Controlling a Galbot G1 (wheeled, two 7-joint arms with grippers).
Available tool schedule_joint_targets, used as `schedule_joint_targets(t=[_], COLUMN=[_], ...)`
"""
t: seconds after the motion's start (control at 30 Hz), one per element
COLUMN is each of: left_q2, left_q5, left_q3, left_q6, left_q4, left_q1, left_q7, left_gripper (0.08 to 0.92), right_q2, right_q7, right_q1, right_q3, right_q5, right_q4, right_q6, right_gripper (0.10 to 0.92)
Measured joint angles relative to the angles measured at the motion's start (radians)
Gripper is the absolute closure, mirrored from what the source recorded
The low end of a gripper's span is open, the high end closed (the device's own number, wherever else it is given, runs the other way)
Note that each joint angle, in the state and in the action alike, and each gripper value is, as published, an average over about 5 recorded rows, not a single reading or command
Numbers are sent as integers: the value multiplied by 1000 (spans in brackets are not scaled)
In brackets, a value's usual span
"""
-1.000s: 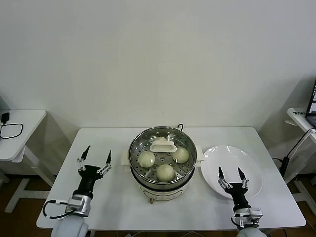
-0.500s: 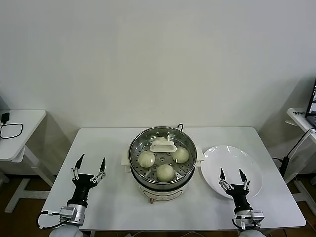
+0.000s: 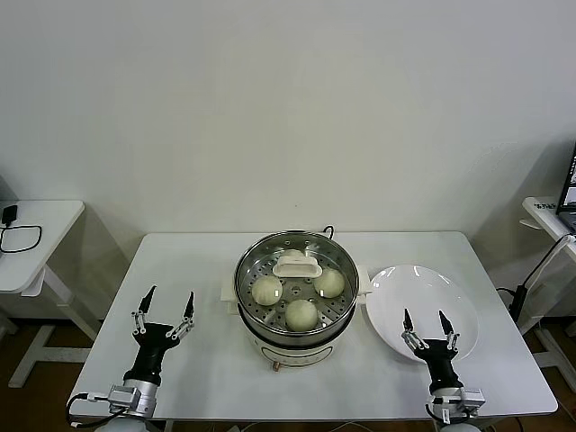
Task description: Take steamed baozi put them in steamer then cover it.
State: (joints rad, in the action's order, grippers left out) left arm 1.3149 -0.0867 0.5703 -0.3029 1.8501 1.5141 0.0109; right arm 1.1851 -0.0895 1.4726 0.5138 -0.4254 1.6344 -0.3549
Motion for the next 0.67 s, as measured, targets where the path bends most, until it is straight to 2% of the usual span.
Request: schedule_joint_targets(t=[0.67], left_q2=[5], left_q5=[14], left_q3=[-16], left_q6=[-19], left_q4=[5], left_q1=[15], left_q7=[5], left_gripper=[177], right_q2=[3], right_q7=[-8], right_q1=[-1], right_q3=[8], right_q5=[-5], right_q4=[-2], right_q6=[4], right_gripper=[203])
